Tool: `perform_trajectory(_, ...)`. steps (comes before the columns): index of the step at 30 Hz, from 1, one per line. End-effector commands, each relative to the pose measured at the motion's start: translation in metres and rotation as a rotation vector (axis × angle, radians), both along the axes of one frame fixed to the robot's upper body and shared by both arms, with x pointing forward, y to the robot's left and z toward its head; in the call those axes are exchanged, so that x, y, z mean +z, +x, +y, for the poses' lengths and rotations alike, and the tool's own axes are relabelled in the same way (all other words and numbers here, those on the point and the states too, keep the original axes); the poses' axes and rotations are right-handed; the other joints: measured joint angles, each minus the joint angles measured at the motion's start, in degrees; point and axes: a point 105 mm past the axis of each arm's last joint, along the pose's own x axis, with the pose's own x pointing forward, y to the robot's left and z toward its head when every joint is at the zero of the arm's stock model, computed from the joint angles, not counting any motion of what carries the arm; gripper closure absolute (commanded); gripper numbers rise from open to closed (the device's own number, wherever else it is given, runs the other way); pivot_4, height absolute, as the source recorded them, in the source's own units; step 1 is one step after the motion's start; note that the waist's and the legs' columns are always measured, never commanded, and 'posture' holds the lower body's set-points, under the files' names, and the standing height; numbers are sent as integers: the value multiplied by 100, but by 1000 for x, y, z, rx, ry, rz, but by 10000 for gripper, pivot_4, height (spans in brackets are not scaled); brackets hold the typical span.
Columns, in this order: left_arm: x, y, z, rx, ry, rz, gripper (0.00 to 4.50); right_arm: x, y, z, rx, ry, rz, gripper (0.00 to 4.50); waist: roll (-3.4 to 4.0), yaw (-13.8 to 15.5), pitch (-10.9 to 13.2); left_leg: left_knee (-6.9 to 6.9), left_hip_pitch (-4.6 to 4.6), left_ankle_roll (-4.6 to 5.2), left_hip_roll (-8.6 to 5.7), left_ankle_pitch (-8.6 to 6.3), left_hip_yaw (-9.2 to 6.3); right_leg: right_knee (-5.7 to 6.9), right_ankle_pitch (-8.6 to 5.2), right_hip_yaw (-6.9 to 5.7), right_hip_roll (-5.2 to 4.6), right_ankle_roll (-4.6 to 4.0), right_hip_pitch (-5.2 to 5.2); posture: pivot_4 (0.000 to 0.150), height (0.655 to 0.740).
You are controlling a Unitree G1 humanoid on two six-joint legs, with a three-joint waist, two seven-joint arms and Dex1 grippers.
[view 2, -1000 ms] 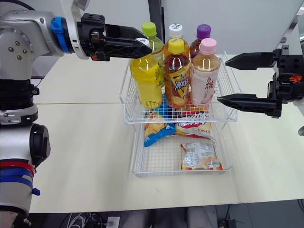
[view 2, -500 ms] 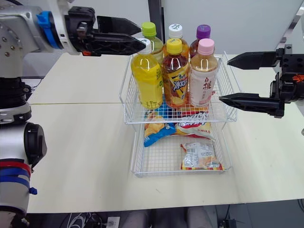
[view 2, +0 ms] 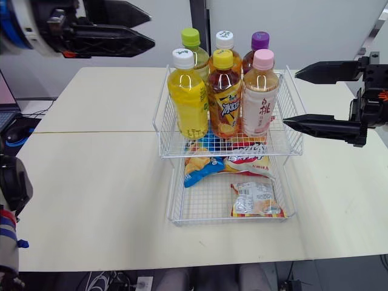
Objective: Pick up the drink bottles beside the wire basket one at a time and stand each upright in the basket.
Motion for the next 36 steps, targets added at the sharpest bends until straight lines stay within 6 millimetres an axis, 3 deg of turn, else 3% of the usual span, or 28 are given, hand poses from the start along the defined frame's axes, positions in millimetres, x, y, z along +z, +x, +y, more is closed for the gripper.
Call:
perform_trajectory(1,8,-5,22,102,-15,-63,175,14,-5,-7,-22,-6,-77,0,1,-2,-1,0,1,0,0,0,0,1,0,0,0,0,0,1500,7400)
perform_trajectory(5,4,1,59,305,-14,-114,175,19,2,-20,-82,1,-119,0,1,-3,-1,1,3,0,1,0,2,8,0,1,1,0,0,1500,7400)
perform_trajectory(9,-13,16,121,600,-4,-197,175,16,18,-43,-227,15,-153,0,3,3,-2,0,5,0,1,0,6,6,0,3,-1,0,1,1500,7400)
perform_trajectory(14,-40,19,158,755,13,-212,175,19,29,-63,-323,52,-216,0,3,8,-2,1,7,0,1,0,10,11,0,5,-6,-1,-1,1500,7400)
perform_trajectory(17,-68,22,180,875,22,-227,175,17,35,-87,-401,71,-242,0,3,25,-2,-1,6,0,-2,0,11,4,0,3,-12,-1,1,1500,7400)
perform_trajectory(24,-127,24,220,1144,22,-256,175,-10,54,-135,-587,38,-272,0,2,30,-5,0,7,1,-4,0,12,7,1,1,-39,-2,3,1500,7400)
perform_trajectory(30,-164,16,235,1266,-37,-219,175,-36,67,-152,-679,20,-315,0,2,20,-5,-4,12,0,-3,0,18,12,1,6,-40,-2,0,1500,7400)
perform_trajectory(36,-202,7,248,1384,-41,-212,175,-81,77,-177,-814,35,-306,0,0,26,-10,-5,18,0,-4,-1,20,9,2,8,-42,-2,7,1500,7400)
